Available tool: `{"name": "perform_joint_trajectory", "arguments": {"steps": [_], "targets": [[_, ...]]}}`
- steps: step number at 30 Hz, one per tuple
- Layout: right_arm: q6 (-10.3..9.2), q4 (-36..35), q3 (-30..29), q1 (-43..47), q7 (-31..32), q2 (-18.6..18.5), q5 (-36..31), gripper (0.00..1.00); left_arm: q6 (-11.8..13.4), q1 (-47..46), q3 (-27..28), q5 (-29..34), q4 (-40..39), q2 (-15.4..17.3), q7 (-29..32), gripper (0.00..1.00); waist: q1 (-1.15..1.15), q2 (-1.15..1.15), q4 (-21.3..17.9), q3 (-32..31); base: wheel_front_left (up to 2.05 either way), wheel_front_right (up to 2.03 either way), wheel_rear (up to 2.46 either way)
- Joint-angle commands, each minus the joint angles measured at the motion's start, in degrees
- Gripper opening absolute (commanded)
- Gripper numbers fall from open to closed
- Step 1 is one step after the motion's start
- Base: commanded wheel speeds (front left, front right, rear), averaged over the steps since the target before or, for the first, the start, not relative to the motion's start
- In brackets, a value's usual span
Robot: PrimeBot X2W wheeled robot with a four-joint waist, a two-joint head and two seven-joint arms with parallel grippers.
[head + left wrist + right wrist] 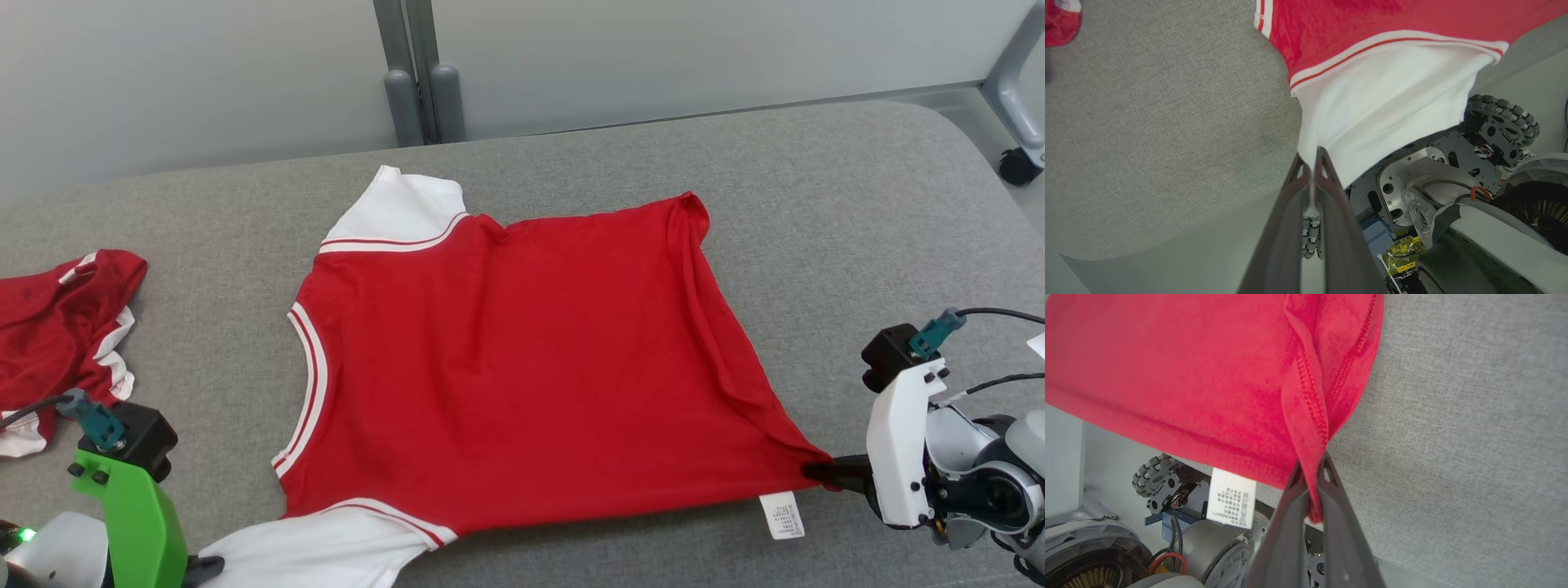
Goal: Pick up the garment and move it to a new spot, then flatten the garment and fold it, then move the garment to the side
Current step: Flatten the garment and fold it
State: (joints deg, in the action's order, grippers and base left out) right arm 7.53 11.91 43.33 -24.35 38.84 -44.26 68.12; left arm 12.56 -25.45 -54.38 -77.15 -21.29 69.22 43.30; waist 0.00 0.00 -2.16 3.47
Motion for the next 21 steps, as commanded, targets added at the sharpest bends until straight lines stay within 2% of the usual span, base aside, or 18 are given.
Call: {"name": "perform_joint_trajectory", "arguments": {"steps": [1,8,13,21], "targets": [[-0.08,-0.3,-1.0,0.9,1.2,0.2,-0.6,0.0,-0.1,-0.2,0.3,-0.4,0.1,0.4,0.5,0.0,0.0,0.0,-0.2,0.5,0.0,0.0,0.0],[-0.08,0.2,-7.9,-2.1,8.4,3.8,-3.1,0.0,-2.7,-6.9,1.6,0.1,4.1,-3.1,5.7,0.0,0.0,0.0,-0.2,3.9,0.0,0.0,0.0],[-0.07,2.2,-11.7,-5.5,14.4,7.5,-5.6,0.0,-4.5,-14.4,2.1,0.3,10.8,-8.6,11.7,0.0,0.0,0.0,0.0,7.0,0.0,0.0,0.0],[-0.06,7.4,-18.3,-11.7,21.5,13.6,-9.9,0.0,-6.5,-24.7,1.3,3.3,23.2,-18.2,16.2,0.0,0.0,0.0,-0.3,11.0,0.0,0.0,0.0]]}}
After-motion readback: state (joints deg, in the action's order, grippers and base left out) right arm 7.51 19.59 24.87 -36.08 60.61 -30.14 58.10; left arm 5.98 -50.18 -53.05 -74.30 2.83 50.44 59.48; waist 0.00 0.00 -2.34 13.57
